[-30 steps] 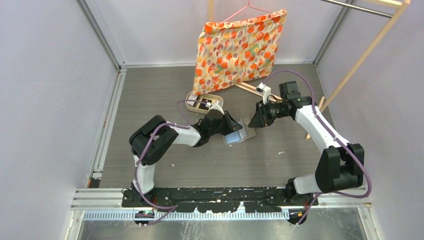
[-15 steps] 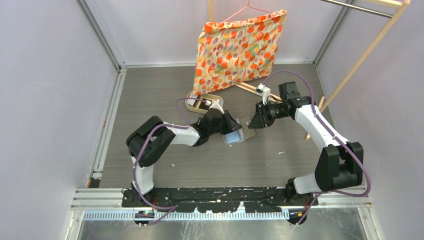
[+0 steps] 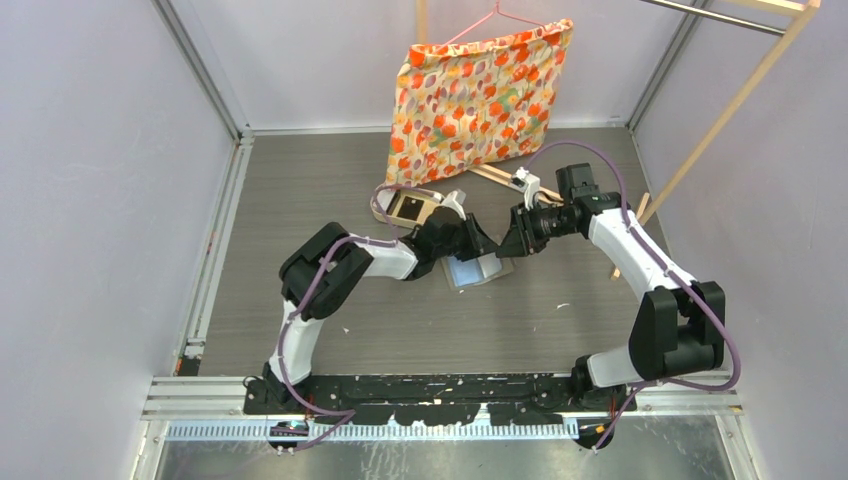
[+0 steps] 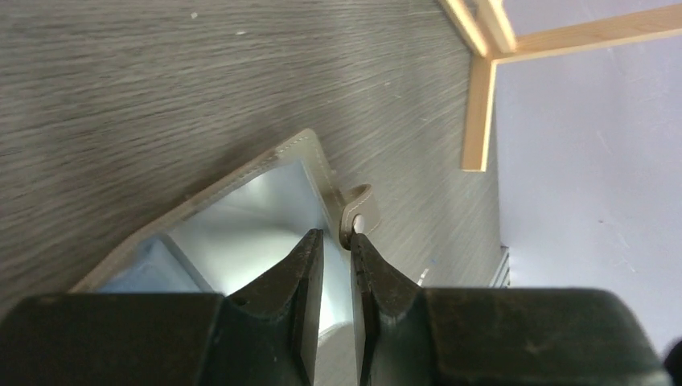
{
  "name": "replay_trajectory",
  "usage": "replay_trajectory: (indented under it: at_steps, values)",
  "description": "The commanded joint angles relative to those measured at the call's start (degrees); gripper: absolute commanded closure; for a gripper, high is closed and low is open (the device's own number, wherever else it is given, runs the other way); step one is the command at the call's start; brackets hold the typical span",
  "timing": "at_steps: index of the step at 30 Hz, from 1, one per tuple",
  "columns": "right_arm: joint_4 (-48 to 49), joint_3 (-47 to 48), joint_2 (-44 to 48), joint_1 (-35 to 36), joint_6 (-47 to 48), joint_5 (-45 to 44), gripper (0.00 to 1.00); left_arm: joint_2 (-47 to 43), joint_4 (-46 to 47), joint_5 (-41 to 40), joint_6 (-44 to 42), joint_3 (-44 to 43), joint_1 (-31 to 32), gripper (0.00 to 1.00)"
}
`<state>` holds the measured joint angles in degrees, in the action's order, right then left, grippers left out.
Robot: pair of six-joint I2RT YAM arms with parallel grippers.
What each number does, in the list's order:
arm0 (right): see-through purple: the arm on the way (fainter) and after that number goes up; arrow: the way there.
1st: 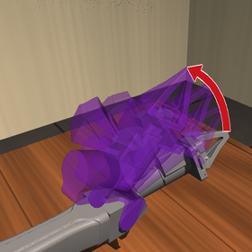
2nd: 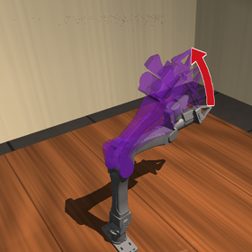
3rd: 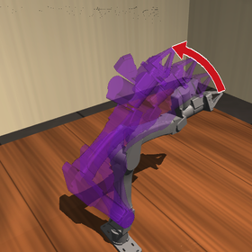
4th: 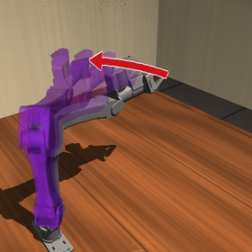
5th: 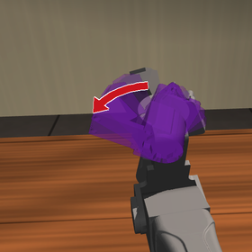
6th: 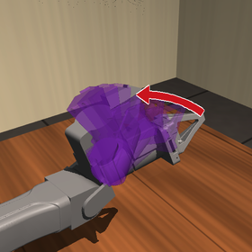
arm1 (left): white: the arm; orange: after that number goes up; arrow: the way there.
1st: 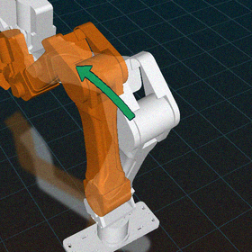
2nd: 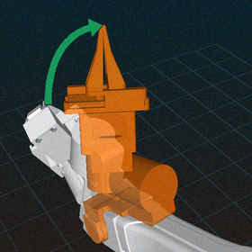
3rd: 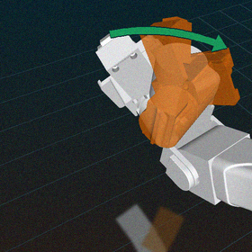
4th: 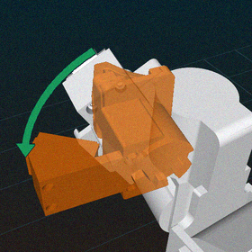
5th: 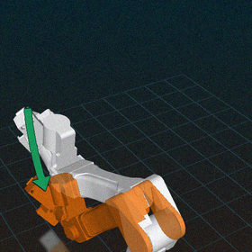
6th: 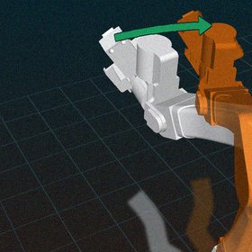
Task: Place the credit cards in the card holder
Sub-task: Turn over the card slot in the card holder.
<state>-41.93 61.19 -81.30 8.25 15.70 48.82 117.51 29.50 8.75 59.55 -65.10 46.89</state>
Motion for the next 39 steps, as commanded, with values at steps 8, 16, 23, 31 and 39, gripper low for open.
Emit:
replay_trajectory:
  at_steps: [8,16,23,31,39]
  values:
    - [6.4,1.2,-15.4,0.0,-10.9,-5.4,0.92,6.3,-0.5,2.5,1.9,-2.6,-0.6,0.79]
    - [9.0,1.4,-22.7,-0.1,-17.7,-23.0,0.99,4.2,0.6,2.6,2.1,-1.1,-1.3,0.76]
    - [6.1,3.5,-24.3,0.0,-16.1,-21.9,0.97,-2.8,4.6,4.4,-0.8,1.3,-1.7,0.71]
    - [2.6,5.3,-19.5,0.0,-9.7,-7.0,0.88,-15.2,-4.6,1.6,-12.1,4.8,-2.1,0.69]
    - [0.4,7.7,-17.0,3.5,-6.5,-3.2,0.84,-32.1,-24.6,-4.4,-30.9,6.9,-6.6,0.65]
